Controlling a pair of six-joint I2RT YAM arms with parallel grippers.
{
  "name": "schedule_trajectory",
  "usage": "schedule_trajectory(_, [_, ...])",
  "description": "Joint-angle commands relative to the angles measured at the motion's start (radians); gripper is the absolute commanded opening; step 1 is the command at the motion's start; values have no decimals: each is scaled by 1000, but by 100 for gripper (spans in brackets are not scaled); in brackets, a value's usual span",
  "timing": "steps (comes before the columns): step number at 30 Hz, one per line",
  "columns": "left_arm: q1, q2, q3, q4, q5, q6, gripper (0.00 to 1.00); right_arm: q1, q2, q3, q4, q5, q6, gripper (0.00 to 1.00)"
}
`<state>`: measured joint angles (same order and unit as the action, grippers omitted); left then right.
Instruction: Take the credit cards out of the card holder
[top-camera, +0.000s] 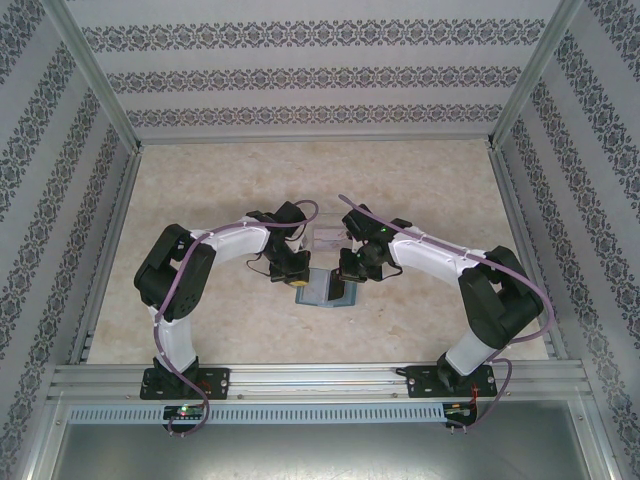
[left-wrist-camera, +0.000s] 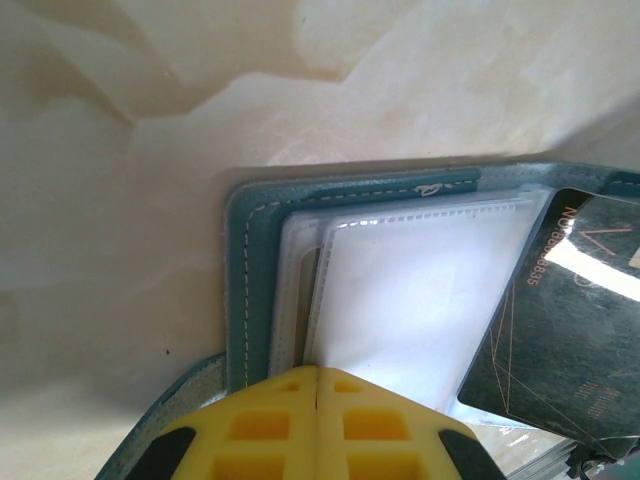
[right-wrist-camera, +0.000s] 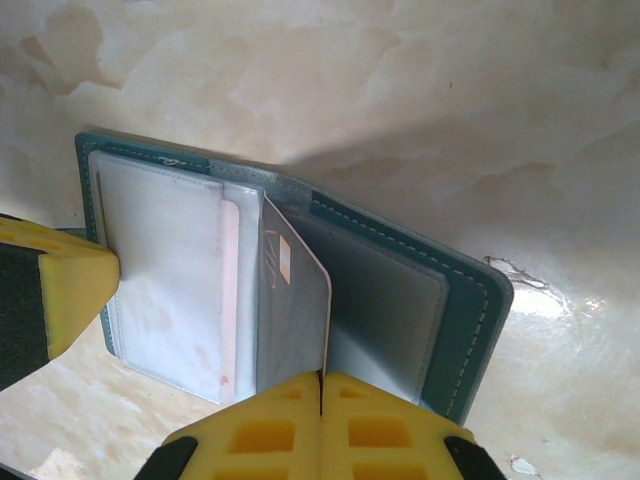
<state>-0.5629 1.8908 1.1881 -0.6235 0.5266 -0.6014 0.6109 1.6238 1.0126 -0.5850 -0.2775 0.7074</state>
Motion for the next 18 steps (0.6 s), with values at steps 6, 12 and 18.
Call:
schedule_trajectory(6, [-9,39,-5,-76,-68,22,0,8,6,13,39,-33,30,3])
schedule_trajectory(12, [-9,39,-5,-76,-67,22,0,16,21,18,60,-52,44,10])
schedule_trajectory(18, [-10,39,2,-77,-66,23,0,23,30,18,64,-60,48,14])
